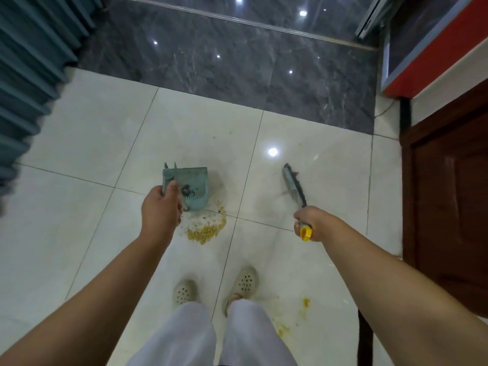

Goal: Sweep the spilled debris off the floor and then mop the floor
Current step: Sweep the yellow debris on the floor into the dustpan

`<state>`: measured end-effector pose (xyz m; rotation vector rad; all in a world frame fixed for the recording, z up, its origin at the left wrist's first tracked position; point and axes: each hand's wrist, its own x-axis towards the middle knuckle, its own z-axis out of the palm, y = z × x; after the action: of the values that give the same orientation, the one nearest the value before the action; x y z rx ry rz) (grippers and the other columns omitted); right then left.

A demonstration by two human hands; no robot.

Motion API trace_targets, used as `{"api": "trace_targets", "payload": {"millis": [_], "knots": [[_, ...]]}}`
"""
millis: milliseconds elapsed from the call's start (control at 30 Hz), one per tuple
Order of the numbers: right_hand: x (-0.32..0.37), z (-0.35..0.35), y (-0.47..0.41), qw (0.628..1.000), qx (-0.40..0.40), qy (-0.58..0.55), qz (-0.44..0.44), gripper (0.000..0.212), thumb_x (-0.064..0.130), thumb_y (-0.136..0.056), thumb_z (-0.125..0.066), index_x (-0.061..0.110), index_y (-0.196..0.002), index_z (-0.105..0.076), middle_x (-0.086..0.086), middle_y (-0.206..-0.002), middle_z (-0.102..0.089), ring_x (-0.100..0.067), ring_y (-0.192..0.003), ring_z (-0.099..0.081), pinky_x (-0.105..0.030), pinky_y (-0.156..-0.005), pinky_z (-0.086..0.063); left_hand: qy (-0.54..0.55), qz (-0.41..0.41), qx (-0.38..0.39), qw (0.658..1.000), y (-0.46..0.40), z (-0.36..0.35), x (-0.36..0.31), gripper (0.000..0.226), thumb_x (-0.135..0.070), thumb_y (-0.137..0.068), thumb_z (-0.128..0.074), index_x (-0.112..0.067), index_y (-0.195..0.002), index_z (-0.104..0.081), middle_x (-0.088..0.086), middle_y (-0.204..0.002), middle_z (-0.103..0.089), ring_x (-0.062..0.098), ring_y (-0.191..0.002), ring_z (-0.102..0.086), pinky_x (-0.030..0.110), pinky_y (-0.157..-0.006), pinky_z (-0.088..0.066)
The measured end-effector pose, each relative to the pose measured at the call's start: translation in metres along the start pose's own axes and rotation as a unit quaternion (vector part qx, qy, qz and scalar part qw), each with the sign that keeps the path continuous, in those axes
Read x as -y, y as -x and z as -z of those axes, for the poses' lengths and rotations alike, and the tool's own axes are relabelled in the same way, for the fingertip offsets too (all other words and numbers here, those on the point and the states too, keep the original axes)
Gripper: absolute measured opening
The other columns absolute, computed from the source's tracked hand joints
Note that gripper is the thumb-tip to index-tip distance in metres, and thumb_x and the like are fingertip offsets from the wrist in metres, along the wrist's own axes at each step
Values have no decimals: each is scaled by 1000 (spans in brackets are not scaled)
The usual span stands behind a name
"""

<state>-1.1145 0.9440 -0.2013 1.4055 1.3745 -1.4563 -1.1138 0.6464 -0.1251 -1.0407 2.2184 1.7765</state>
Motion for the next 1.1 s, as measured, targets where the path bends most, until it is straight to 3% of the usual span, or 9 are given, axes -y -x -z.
{"api": "trace_targets", "payload": {"millis": [167, 267, 467, 600, 833, 1100], "knots": [[-4, -37, 8, 992, 38, 117, -17, 8, 6, -100, -38, 6, -104, -44, -10, -73, -43, -12, -52, -39, -12, -33, -40, 2, 3, -12, 1000, -3, 3, -1, 28, -33, -98, -46, -7, -88, -54, 6, -63, -47, 15, -47, -39, 24, -41, -34], [-12, -61, 20, 985, 69, 152, -32, 5, 5, -99, -39, 4, -98, -44, -10, -71, -43, -13, -52, -39, -11, -32, -38, 8, 6, -13, 1000, -5, 9, -1, 29, -33, -98, -46, -6, -90, -54, 6, -63, -47, 15, -48, -39, 27, -43, -34], [-24, -101, 41, 973, 104, 202, -46, 19, 8, -99, -42, 5, -81, -43, -8, -67, -43, -10, -45, -41, -10, -33, -39, 21, -4, -9, 1000, -17, 24, -6, 27, -31, -98, -46, -10, -82, -52, 5, -62, -47, 14, -47, -39, 24, -41, -33], [-22, -106, 58, 972, 116, 195, -59, 17, 11, -99, -45, 5, -83, -45, -5, -61, -42, -9, -24, -39, -10, -31, -36, 58, 2, -4, 998, -31, 33, -15, 26, -29, -99, -46, -14, -77, -49, 3, -60, -46, 10, -42, -39, 15, -34, -31], [-7, -88, 68, 989, 70, 125, -38, 19, 11, -99, -44, 4, -82, -44, -6, -61, -39, -10, -21, -37, -10, -29, -33, 22, -26, 4, 999, -55, 35, -36, 27, -31, -96, -46, -8, -85, -53, 6, -64, -49, 17, -52, -45, 27, -48, -38], [27, -18, 64, 999, 12, -35, 6, 14, 7, -98, -41, 2, -85, -42, -7, -63, -36, -10, -21, -36, -9, -28, -33, 45, -40, 57, 997, -71, 8, -62, 28, -29, -95, -50, -14, -71, -50, 7, -62, -49, 17, -50, -42, 25, -46, -35]]}}
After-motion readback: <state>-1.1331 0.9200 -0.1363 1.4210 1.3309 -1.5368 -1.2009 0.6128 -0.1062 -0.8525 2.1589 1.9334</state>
